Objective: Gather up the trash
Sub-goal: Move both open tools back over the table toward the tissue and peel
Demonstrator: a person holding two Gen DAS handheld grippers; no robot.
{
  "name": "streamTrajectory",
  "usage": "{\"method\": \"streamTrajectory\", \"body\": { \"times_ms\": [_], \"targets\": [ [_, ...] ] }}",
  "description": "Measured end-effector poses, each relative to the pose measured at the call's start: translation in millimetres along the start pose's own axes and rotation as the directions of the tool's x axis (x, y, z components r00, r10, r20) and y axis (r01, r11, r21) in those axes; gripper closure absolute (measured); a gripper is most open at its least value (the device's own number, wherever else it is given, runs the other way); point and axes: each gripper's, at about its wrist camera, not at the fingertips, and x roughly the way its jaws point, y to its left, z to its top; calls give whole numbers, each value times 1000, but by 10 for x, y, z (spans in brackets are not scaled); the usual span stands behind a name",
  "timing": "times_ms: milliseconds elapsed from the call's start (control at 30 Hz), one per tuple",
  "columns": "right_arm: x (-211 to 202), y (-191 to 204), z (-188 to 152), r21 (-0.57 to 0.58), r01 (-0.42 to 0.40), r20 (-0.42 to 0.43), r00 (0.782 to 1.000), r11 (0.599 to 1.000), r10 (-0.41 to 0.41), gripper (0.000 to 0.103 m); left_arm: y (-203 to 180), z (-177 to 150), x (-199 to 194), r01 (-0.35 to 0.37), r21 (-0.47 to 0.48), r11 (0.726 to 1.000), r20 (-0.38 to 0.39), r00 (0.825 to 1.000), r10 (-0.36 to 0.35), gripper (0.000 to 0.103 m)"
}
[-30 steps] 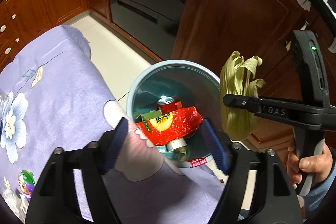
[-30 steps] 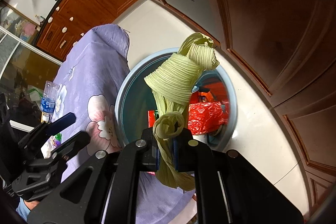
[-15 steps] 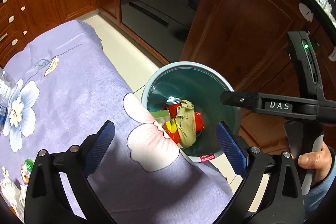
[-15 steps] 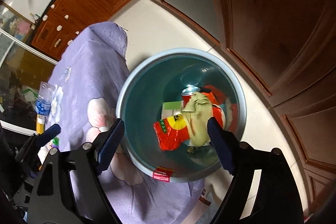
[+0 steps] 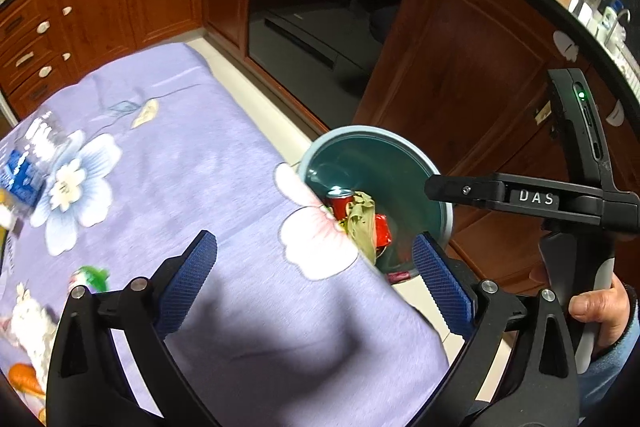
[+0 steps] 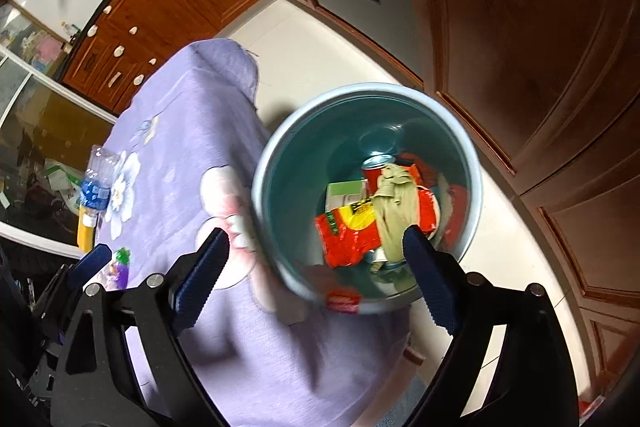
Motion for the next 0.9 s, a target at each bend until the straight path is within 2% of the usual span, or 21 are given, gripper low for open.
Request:
{"method": "streamTrajectory", "body": {
  "times_ms": [267, 533, 767, 900],
  "targets": [
    [-130, 456, -217, -45, -22, 19, 1000, 999, 23, 16, 371, -293, -470, -42, -53, 998, 60, 997, 46, 4],
    [-92, 1103, -440, -114, -61, -10, 998, 992, 60, 16, 985, -648, -928, -76, -143, 987, 102, 991, 91, 4],
    [193, 1865, -710, -223, -120, -105, 990, 967, 98, 16, 1652, -1075, -1255, -110, -264, 958, 113, 983, 144, 4],
    [435, 2314, -875, -283, -183, -189, 973, 942, 133, 16, 2044, -1356, -1393, -153, -326, 933, 98, 976, 194, 4]
  ]
}}
